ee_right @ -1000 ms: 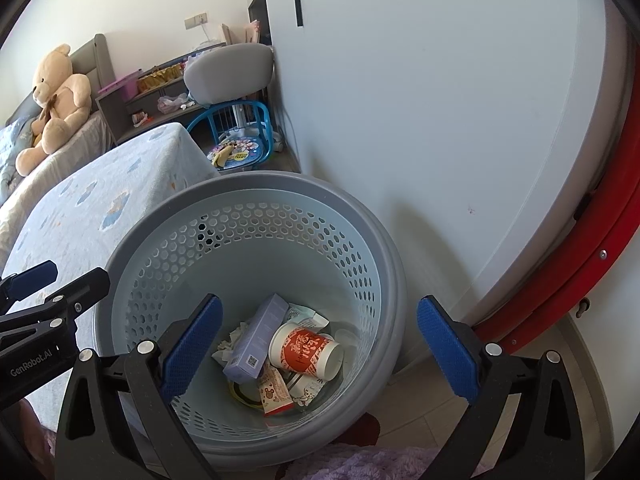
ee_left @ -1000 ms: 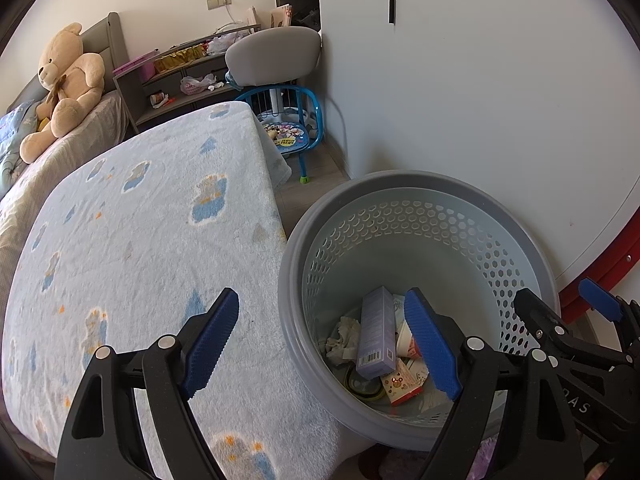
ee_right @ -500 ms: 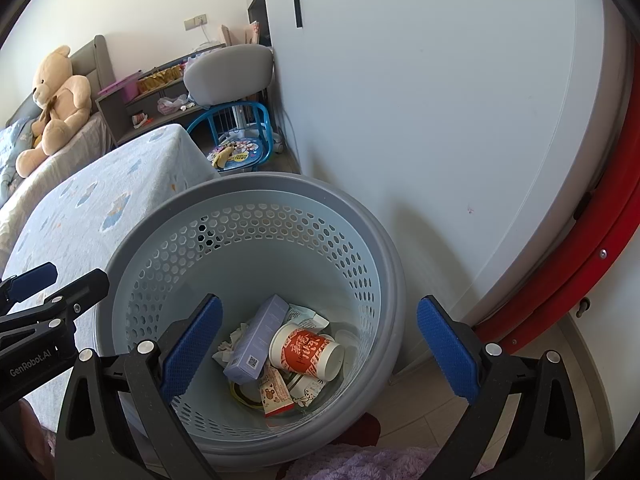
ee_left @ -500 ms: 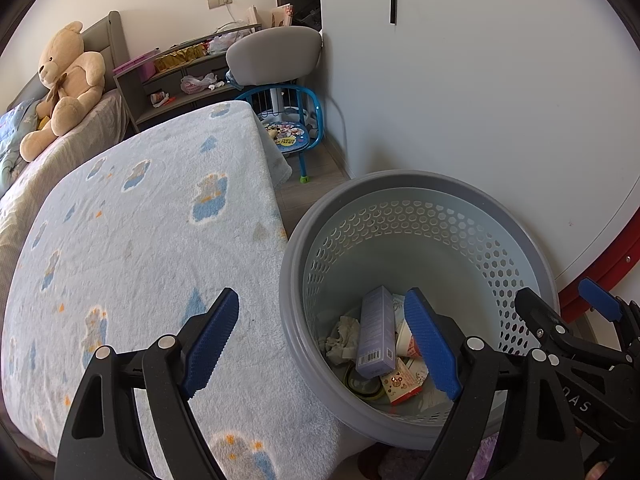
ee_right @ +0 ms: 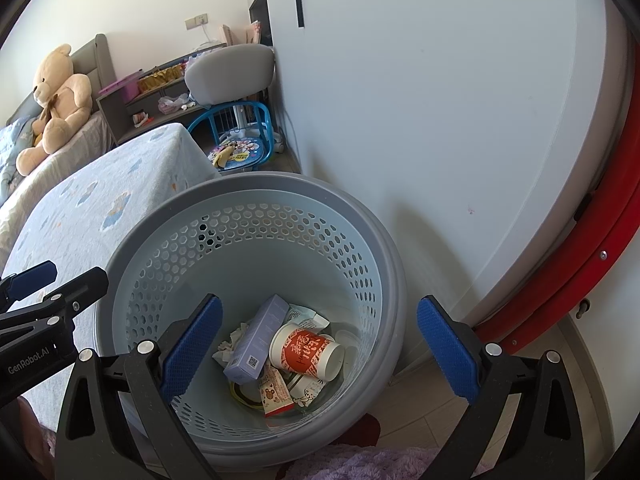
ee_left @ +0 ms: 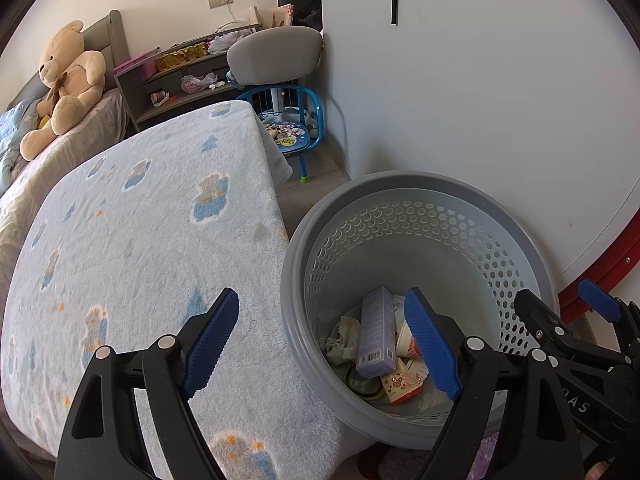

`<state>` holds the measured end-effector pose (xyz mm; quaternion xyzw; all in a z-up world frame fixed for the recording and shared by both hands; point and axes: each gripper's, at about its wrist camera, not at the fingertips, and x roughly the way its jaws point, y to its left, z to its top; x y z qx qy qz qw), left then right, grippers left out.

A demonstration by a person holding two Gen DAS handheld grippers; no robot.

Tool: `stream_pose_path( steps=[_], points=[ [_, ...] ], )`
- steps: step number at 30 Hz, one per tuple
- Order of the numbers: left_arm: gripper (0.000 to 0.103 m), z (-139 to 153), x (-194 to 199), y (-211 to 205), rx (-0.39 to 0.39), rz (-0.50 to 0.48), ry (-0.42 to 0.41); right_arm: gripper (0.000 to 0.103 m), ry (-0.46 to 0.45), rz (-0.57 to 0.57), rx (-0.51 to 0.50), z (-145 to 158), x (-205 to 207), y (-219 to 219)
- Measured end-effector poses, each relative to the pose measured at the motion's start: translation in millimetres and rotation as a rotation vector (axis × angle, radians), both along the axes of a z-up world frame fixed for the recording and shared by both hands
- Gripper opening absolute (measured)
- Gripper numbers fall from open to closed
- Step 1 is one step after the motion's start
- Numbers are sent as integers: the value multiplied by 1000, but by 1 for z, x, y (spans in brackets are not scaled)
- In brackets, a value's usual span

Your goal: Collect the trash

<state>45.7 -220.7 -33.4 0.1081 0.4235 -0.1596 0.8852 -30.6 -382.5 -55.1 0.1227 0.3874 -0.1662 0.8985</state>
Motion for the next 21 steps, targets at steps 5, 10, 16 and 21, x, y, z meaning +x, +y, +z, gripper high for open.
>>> stream_pose_path(
  steps=[5, 10, 16, 21],
  points=[
    [81, 0, 0, 1, 1, 3, 1, 96, -1, 0, 0, 0, 0, 0],
    [81, 0, 0, 3, 0, 8, 2, 96, 0, 0, -1, 0, 0, 0],
    [81, -1, -1, 3, -2, 5, 6, 96, -1, 0, 0, 0, 0, 0],
    [81, 0, 2, 1, 0, 8, 10, 96, 0, 0, 1, 0, 0, 0]
  ],
)
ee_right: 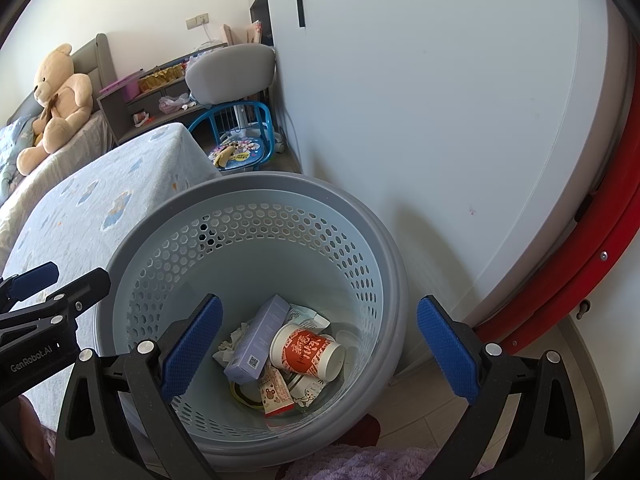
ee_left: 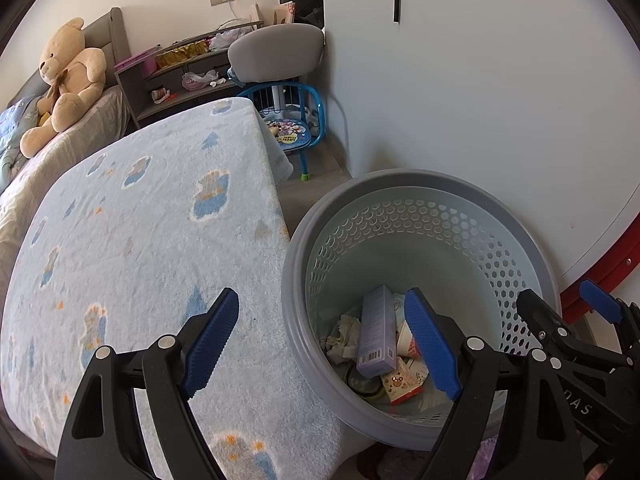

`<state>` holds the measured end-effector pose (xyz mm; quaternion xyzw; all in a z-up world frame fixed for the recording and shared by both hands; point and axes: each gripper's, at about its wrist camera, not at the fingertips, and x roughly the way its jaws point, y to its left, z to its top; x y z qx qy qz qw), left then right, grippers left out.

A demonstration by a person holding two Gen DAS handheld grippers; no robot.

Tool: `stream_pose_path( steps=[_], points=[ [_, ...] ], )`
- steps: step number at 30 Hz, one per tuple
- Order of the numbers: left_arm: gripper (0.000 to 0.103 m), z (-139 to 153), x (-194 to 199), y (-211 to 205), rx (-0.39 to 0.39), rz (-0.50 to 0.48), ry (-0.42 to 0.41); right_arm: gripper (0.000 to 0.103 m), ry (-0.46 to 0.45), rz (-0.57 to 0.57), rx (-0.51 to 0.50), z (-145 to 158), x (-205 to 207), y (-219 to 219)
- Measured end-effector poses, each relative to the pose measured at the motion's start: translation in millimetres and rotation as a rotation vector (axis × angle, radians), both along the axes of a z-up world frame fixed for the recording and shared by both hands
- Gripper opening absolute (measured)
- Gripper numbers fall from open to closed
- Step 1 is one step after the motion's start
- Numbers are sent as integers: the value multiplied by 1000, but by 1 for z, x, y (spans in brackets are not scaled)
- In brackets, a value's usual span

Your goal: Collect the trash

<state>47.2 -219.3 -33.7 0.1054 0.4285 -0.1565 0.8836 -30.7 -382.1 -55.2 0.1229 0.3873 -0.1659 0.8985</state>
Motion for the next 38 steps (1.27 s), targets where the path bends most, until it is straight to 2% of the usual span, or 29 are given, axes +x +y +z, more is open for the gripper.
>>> stream_pose_path(
  steps=[38],
  points=[
    [81, 0, -1, -1, 0, -1, -1, 96, -1, 0, -1, -1, 0, 0]
  ],
)
